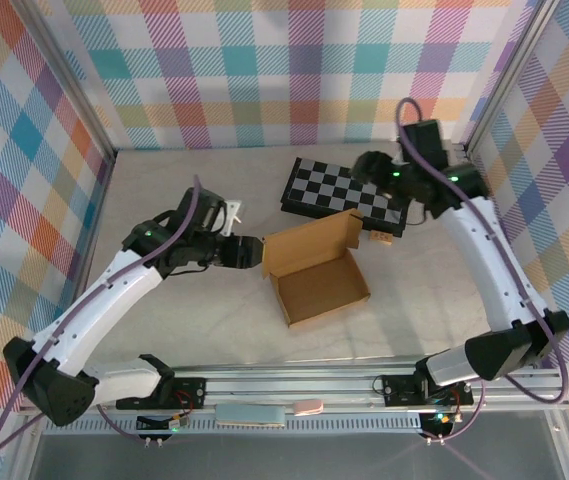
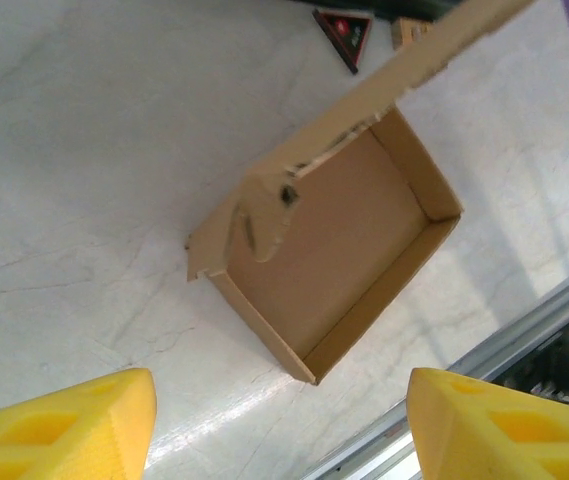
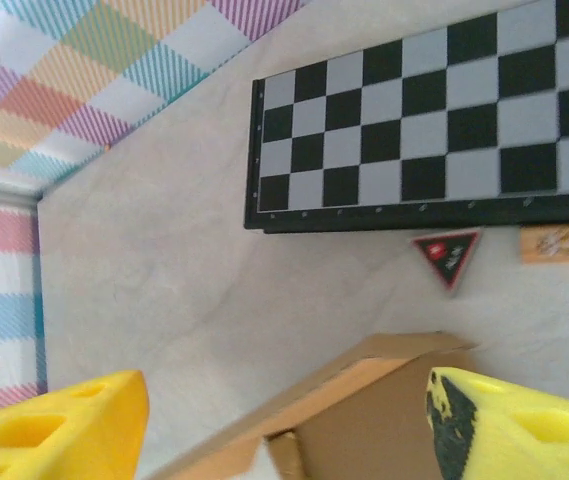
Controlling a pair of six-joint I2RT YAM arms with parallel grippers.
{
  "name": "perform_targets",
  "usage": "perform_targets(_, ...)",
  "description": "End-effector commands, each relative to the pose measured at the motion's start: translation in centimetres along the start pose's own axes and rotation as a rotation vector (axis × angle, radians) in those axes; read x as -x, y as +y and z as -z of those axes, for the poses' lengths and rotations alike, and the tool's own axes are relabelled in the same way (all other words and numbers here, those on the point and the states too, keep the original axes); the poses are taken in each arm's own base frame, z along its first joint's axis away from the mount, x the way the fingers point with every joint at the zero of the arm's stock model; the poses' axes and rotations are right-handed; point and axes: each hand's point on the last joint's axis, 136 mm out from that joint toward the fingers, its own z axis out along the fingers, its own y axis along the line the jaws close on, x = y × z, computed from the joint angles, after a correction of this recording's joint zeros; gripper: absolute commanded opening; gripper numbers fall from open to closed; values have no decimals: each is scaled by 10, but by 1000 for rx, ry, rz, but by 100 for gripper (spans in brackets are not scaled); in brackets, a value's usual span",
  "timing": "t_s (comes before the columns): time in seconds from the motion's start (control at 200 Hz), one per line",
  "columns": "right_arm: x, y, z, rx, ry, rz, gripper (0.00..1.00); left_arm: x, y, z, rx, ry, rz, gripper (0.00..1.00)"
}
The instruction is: Fold the paper box
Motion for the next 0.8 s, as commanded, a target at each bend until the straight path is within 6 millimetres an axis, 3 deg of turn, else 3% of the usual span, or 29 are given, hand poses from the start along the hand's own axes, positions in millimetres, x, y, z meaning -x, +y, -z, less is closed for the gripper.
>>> perform_targets(0.0,-33,6,-4,162,188,385,68,-8,3,-11,93,55,-84,66)
perform_targets(0.155,-54,-42,-27,-24,270,401,64,-3,6,-30,188,48,-88,65)
perform_targets(0.285,-69,-62,-46,-63,318,440,64,1,14,-43,263,30,-80,63)
perform_targets(0.475,-76,-70,-72,-44,330,510,63,0,20,-56,319,20,-32,57)
perform_targets(0.795,-90,-73,-108,-21,382,563,50,6,20,-75,329,15,21,41)
